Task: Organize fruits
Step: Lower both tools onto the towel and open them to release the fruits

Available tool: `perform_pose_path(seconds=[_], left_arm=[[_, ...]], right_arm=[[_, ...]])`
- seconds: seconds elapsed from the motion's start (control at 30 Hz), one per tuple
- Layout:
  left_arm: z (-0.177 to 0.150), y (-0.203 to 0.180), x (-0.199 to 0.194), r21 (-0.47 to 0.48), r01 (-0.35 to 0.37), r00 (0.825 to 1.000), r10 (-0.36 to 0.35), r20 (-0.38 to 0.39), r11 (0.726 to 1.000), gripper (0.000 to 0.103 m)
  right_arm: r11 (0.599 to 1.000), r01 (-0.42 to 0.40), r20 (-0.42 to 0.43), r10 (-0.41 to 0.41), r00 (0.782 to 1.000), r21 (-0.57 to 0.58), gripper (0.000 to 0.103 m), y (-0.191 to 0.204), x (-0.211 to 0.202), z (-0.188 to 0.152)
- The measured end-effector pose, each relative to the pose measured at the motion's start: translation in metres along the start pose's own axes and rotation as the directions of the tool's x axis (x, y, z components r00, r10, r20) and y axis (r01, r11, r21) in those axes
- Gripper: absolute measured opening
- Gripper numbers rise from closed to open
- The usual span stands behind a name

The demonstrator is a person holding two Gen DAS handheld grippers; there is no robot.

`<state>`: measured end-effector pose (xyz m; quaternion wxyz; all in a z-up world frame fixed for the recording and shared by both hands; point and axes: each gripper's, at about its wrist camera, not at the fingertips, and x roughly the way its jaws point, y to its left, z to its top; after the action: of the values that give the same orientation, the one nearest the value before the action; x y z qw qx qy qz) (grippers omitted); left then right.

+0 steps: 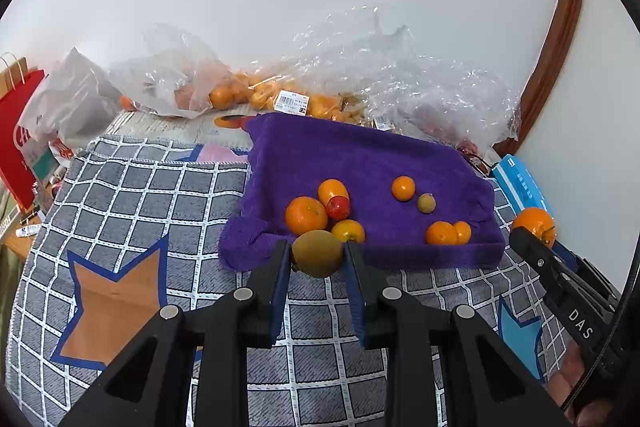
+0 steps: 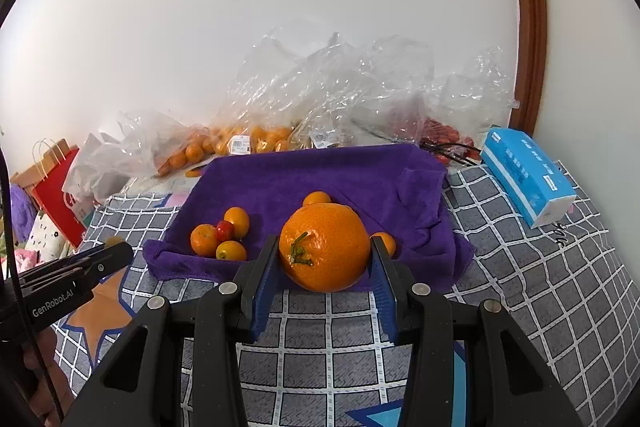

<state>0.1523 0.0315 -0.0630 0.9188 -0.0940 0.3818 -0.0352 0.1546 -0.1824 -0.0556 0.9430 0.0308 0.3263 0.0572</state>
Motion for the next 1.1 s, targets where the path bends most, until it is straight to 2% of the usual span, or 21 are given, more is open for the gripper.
perform_pose_path(seconds=[0.53,1.1], left_arm=[[0.014,0.008,0.017,-0.020,-0.006,1.000,0.006,0.000,1.000,0.025],[0.029,0.021,0.052,-0.038,-0.035,0.999,0.033,-0.034,0.999,0.025]], right_arm=[[0.999,0.013,-0.009,-0.014,1.000,-0.029,0.043,0.003,0.019,0.009],[0.999,0.052,-0.034,-0.052,0.998,-0.001,0.043,-0.024,0.051,0.017]])
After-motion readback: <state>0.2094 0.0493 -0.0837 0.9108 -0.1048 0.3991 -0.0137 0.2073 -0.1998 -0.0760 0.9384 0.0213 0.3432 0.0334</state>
